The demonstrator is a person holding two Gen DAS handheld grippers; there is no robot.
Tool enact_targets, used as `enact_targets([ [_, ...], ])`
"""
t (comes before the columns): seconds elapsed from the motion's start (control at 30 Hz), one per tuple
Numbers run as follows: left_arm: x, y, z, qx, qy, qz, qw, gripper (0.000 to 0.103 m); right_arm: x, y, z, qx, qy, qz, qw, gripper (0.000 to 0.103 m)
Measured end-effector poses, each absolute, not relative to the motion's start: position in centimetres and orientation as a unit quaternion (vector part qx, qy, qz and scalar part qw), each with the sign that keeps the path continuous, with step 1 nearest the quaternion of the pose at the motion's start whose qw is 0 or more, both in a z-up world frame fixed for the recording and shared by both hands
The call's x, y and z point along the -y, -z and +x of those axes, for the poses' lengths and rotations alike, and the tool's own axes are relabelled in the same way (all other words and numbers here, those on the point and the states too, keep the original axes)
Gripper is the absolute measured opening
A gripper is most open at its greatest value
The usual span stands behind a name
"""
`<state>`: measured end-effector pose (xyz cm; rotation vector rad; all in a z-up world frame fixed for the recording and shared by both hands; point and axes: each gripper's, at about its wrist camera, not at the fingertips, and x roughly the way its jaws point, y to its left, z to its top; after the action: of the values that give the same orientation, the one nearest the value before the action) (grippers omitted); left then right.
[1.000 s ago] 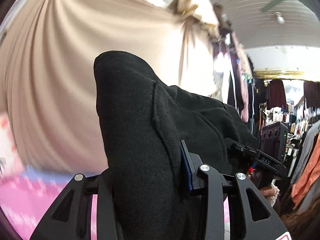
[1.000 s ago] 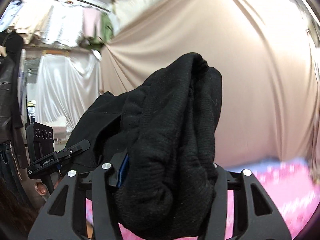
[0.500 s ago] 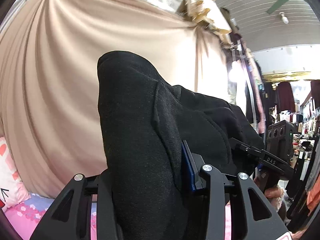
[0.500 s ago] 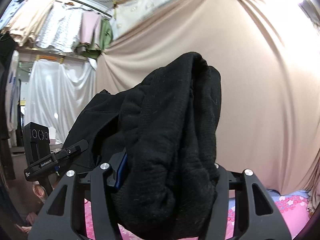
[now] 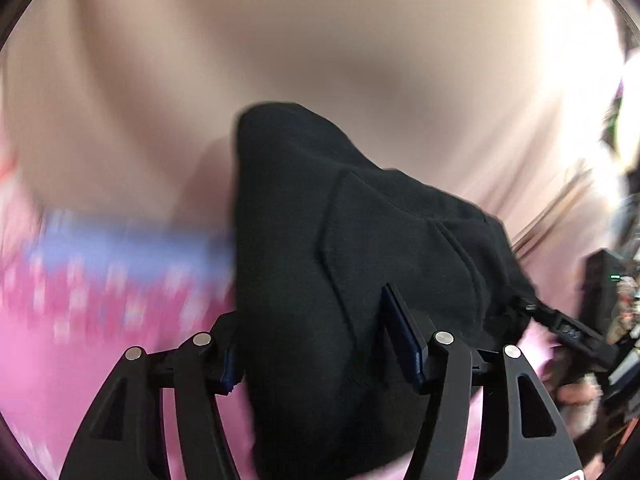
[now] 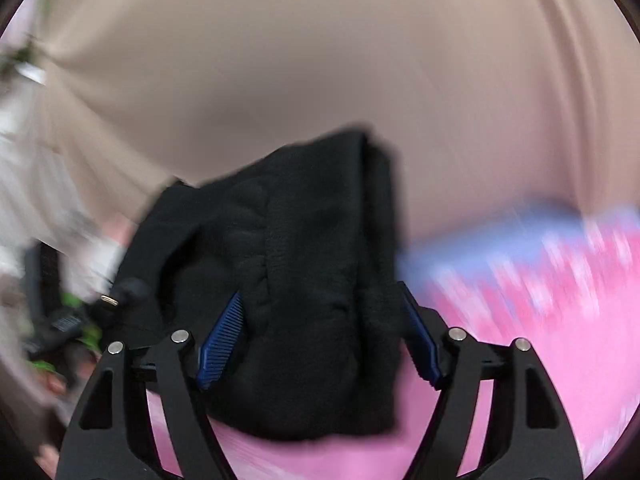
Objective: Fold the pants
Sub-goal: 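Lower the bundle onto the sheet and open both grippers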
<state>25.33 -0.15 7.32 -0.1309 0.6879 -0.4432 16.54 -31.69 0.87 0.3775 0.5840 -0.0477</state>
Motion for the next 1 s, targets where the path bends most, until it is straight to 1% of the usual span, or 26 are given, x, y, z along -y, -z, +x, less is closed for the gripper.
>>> enact_targets([
  [0.03,-0.7,-3.1,25.9,-0.376,0.187,-0.058,0.906,0.053,32.4,1.8,16.1,-0.310,0.039,0.195,0.930,0.069],
  [0.1,-2.1,0.1,25.6,-0.400,0.179,-0.067,0.896,0.053,33.9,5.6,14.1,-0.329,0.037,0.240,0.913,0.069],
  [0.17,-3.3,1.8,24.7,-0.408,0.172,-0.078,0.893,0.053,34.4,6.5,12.9,-0.331,0.038,0.257,0.907,0.069],
  [0.23,-3.8,2.1,24.5,-0.414,0.167,-0.091,0.890,0.053,34.1,6.1,13.3,-0.330,0.017,0.270,0.905,0.070],
  [0.27,-3.5,2.0,24.5,-0.418,0.175,-0.102,0.886,0.056,33.8,5.6,13.6,-0.327,0.012,0.274,0.904,0.070],
  [0.3,-3.5,2.3,24.6,-0.423,0.184,-0.115,0.880,0.060,33.8,5.7,14.3,-0.324,0.003,0.281,0.903,0.073],
  [0.37,-3.3,2.9,24.5,-0.423,0.180,-0.121,0.880,0.063,33.8,5.6,15.4,-0.325,-0.006,0.293,0.899,0.076],
  [0.4,-3.2,3.1,24.8,-0.426,0.178,-0.126,0.878,0.070,33.5,5.8,16.3,-0.329,-0.014,0.299,0.896,0.079],
  [0.43,-2.5,3.0,25.3,-0.430,0.179,-0.135,0.875,0.074,32.8,5.6,16.8,-0.333,-0.020,0.303,0.893,0.080],
  [0.53,-2.1,3.7,26.5,-0.441,0.180,-0.154,0.866,0.074,32.0,6.3,19.0,-0.346,-0.029,0.320,0.881,0.080],
  [0.57,-2.0,3.9,26.7,-0.443,0.179,-0.154,0.865,0.074,31.8,6.8,19.6,-0.351,-0.034,0.325,0.877,0.077],
  [0.6,-1.9,4.0,26.8,-0.443,0.179,-0.151,0.865,0.072,31.4,7.1,20.2,-0.361,-0.032,0.322,0.875,0.060],
  [0.63,-1.8,3.9,26.9,-0.441,0.183,-0.146,0.866,0.059,31.0,7.0,20.3,-0.363,-0.026,0.307,0.879,0.050],
  [0.67,-1.7,3.6,26.7,-0.439,0.183,-0.142,0.868,0.053,30.4,6.4,20.3,-0.359,-0.028,0.289,0.887,0.044],
  [0.7,-1.7,3.3,26.5,-0.435,0.182,-0.137,0.871,0.044,30.1,5.9,20.1,-0.355,-0.027,0.279,0.892,0.039],
  [0.73,-1.9,2.7,26.2,-0.428,0.180,-0.132,0.876,0.039,29.7,5.1,19.7,-0.348,-0.024,0.267,0.898,0.038],
  [0.8,-2.4,2.2,25.9,-0.420,0.177,-0.132,0.880,0.039,29.4,4.4,19.1,-0.333,-0.020,0.254,0.908,0.039],
  [0.83,-2.6,2.4,26.1,-0.426,0.169,-0.129,0.880,0.039,29.3,4.8,19.3,-0.338,-0.011,0.246,0.908,0.047],
  [0.87,-2.6,2.9,26.4,-0.432,0.155,-0.116,0.881,0.039,29.3,5.4,19.5,-0.350,0.005,0.232,0.907,0.049],
  [0.9,-2.7,3.2,26.4,-0.435,0.134,-0.099,0.885,0.041,29.5,6.0,19.1,-0.355,0.021,0.228,0.906,0.056],
  [0.93,-3.0,3.1,26.0,-0.430,0.125,-0.094,0.889,0.040,29.7,6.0,18.5,-0.349,0.022,0.240,0.906,0.057],
  [0.97,-3.4,2.8,25.5,-0.423,0.123,-0.094,0.893,0.040,29.9,5.6,17.5,-0.339,0.027,0.248,0.907,0.054],
  [1.0,-3.8,2.0,24.5,-0.409,0.118,-0.089,0.900,0.040,29.7,4.4,16.4,-0.320,0.044,0.234,0.917,0.044],
])
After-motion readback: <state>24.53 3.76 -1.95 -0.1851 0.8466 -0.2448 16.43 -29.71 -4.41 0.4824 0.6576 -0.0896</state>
